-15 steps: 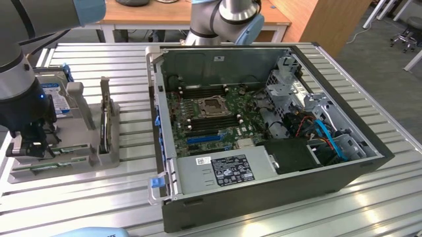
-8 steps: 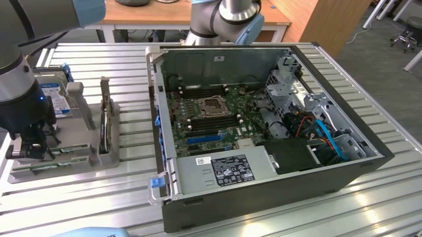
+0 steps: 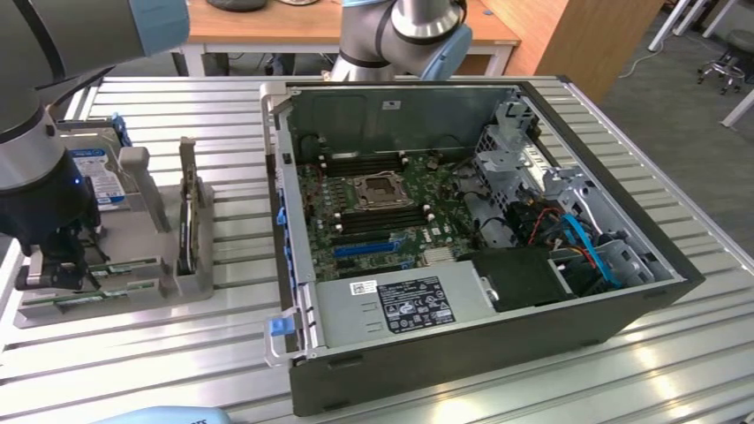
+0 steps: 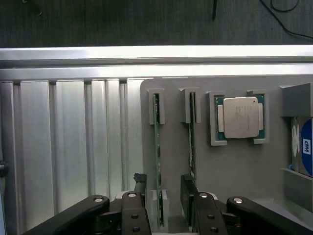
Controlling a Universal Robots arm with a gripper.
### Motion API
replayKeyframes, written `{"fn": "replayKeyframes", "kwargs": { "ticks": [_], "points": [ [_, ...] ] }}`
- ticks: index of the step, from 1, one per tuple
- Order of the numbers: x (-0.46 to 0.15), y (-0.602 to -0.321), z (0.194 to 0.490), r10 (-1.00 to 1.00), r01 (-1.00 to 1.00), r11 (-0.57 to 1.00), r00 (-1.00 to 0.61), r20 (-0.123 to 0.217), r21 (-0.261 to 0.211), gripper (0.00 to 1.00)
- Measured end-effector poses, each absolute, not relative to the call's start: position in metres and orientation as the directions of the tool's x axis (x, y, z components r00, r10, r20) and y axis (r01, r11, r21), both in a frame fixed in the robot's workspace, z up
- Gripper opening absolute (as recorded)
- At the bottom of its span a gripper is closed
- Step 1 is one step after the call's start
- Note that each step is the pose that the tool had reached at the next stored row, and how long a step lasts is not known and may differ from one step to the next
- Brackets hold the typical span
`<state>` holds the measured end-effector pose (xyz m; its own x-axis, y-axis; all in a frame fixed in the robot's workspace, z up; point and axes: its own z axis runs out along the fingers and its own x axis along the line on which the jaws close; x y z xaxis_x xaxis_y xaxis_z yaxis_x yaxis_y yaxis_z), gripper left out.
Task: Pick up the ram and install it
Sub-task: 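Pick up the ram and move it above insertion slot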
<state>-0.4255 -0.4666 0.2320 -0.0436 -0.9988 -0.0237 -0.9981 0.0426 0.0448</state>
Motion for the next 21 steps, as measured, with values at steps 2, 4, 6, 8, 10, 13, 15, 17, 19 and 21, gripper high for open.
{"fn": "replayKeyframes", "kwargs": {
  "ticks": [2,4,6,8,10,13,15,17,19,21],
  "points": [
    [-0.426,-0.467,0.231,-0.999,-0.998,0.035,-0.036,-0.024,0.045,0.41],
    [-0.425,-0.467,0.229,-0.999,-0.999,0.026,-0.027,-0.024,0.045,0.41],
    [-0.425,-0.467,0.227,-1.000,-0.999,0.016,-0.017,-0.024,0.045,0.41],
    [-0.425,-0.467,0.226,-1.000,-0.999,0.008,-0.009,-0.024,0.045,0.41],
    [-0.425,-0.467,0.224,-1.000,-0.999,0.001,-0.002,-0.024,0.045,0.41],
    [-0.425,-0.467,0.221,-1.000,-0.999,-0.010,0.009,-0.024,0.045,0.41],
    [-0.425,-0.467,0.218,-1.000,-0.999,-0.016,0.015,-0.024,0.045,0.41],
    [-0.425,-0.467,0.216,-1.000,-0.999,-0.022,0.021,-0.024,0.045,0.41],
    [-0.425,-0.467,0.214,-0.999,-0.999,-0.028,0.027,-0.024,0.045,0.41],
    [-0.425,-0.467,0.211,-0.999,-0.998,-0.033,0.032,-0.024,0.045,0.41]
  ]
}}
